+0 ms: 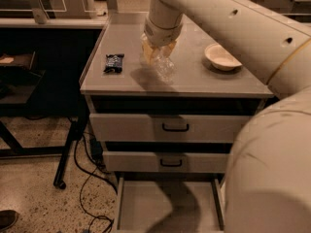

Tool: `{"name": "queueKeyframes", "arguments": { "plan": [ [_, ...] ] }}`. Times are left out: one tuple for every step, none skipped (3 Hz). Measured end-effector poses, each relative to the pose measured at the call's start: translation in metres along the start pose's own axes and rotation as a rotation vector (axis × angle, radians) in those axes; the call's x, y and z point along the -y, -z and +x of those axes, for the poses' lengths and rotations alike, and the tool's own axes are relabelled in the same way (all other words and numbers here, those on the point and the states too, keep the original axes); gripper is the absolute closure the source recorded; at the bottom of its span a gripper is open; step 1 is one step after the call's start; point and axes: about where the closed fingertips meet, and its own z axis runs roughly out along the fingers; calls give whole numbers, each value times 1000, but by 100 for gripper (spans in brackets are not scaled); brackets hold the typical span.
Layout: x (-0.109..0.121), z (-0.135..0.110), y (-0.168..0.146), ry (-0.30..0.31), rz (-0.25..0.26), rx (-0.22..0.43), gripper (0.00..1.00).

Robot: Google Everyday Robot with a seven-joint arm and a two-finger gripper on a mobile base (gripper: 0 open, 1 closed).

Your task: Place water bottle into bottom drawer

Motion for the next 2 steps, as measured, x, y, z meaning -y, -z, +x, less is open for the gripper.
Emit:
{"name": "queueKeyframes", "arguments": {
  "plan": [
    [-5, 15, 12, 1, 21, 65, 100],
    [-7, 16, 7, 6, 19, 59, 100]
  ]
}}
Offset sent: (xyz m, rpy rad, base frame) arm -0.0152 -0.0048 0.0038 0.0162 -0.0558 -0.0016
